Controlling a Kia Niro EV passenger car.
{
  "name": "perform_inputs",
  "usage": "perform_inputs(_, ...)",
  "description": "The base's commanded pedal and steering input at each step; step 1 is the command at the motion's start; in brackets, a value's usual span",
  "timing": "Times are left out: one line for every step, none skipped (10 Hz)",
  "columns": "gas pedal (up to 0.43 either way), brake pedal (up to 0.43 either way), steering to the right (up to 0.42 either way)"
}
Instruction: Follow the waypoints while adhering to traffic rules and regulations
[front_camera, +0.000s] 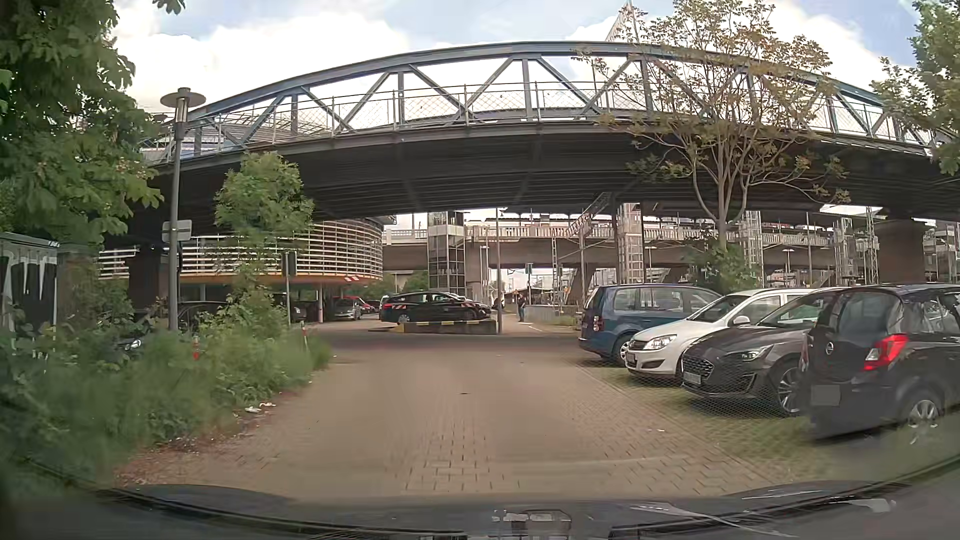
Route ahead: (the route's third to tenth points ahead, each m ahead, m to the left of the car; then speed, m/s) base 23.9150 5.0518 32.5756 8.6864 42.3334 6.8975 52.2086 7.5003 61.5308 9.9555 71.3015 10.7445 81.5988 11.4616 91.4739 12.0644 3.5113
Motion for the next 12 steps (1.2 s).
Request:
perform_inputs(0.067, 0.0, 0.011)
perform_inputs(0.067, 0.0, 0.01)
perform_inputs(0.067, 0.0, 0.01)
perform_inputs(0.067, 0.0, 0.01)
perform_inputs(0.067, 0.0, 0.009)
perform_inputs(0.067, 0.0, 0.003)
perform_inputs(0.039, 0.0, -0.003)
perform_inputs(0.0, 0.0, -0.006)
perform_inputs(0.0, 0.0, -0.008)
perform_inputs(0.0, 0.0, -0.011)
perform_inputs(0.0, 0.0, -0.013)
perform_inputs(0.0, 0.0, -0.015)
